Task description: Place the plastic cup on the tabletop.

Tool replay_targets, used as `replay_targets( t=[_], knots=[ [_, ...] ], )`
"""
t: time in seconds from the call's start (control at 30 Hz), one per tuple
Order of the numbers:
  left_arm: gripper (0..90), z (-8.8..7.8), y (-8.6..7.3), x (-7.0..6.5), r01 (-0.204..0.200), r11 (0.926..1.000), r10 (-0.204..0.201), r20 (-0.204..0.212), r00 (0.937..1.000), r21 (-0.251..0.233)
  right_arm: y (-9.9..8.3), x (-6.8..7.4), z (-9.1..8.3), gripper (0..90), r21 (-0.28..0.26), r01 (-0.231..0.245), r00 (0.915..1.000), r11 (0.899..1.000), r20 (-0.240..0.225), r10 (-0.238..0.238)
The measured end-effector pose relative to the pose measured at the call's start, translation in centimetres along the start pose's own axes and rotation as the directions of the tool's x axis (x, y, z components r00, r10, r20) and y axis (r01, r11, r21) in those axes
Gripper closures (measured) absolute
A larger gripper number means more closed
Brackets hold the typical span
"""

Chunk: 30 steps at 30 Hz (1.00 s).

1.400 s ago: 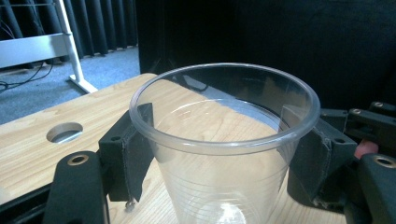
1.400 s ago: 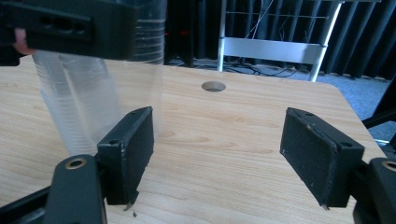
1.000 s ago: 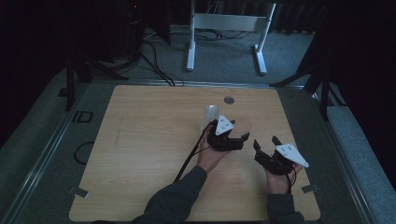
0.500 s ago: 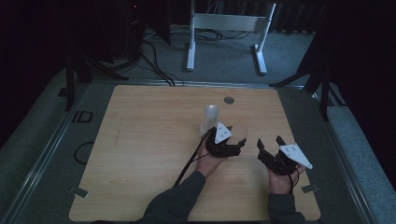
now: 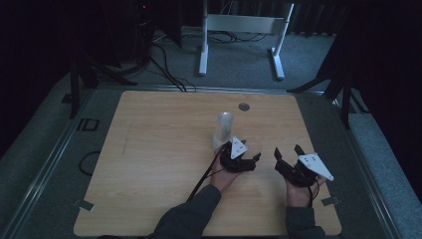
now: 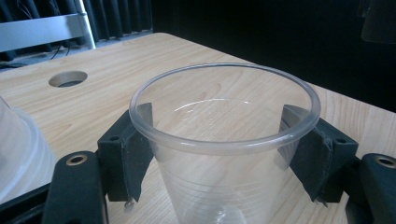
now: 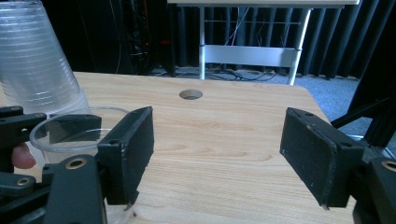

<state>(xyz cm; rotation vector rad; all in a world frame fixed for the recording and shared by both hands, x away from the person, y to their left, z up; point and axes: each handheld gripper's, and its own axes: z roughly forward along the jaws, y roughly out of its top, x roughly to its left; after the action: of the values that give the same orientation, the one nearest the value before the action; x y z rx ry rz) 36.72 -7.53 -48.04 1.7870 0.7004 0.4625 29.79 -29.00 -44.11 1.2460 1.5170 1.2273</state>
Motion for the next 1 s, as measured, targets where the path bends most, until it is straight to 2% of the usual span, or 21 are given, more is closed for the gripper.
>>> replay_targets(
  t=[0.37, 0.6, 0.7, 1.0],
  knots=[
    [25.7, -0.1, -0.5, -0.1, -0.001, 0.9999, 0.000, 0.006, 1.0000, 0.013, 0.0, 0.0, 0.0, 25.8, -0.003, 0.000, 1.0000, 1.000, 0.001, 0.000],
    [15.2, 0.0, -0.8, -0.1, 0.012, 0.9973, -0.015, 0.034, 0.9993, 0.072, 0.0, 0.1, 0.0, 25.8, 0.001, 0.001, 1.0000, 1.000, -0.003, -0.001],
    [12.6, -0.1, -0.9, -0.1, 0.018, 0.9958, -0.021, 0.032, 0.9993, 0.090, 0.0, 0.1, 0.0, 25.8, 0.002, 0.002, 1.0000, 1.000, -0.005, -0.002],
    [9.4, -1.6, -1.7, -0.1, 0.016, 0.9954, -0.018, 0.025, 0.9995, 0.094, 0.0, 0.0, 0.1, 25.7, 0.004, 0.001, 1.0000, 1.000, -0.003, -0.001]
  ],
)
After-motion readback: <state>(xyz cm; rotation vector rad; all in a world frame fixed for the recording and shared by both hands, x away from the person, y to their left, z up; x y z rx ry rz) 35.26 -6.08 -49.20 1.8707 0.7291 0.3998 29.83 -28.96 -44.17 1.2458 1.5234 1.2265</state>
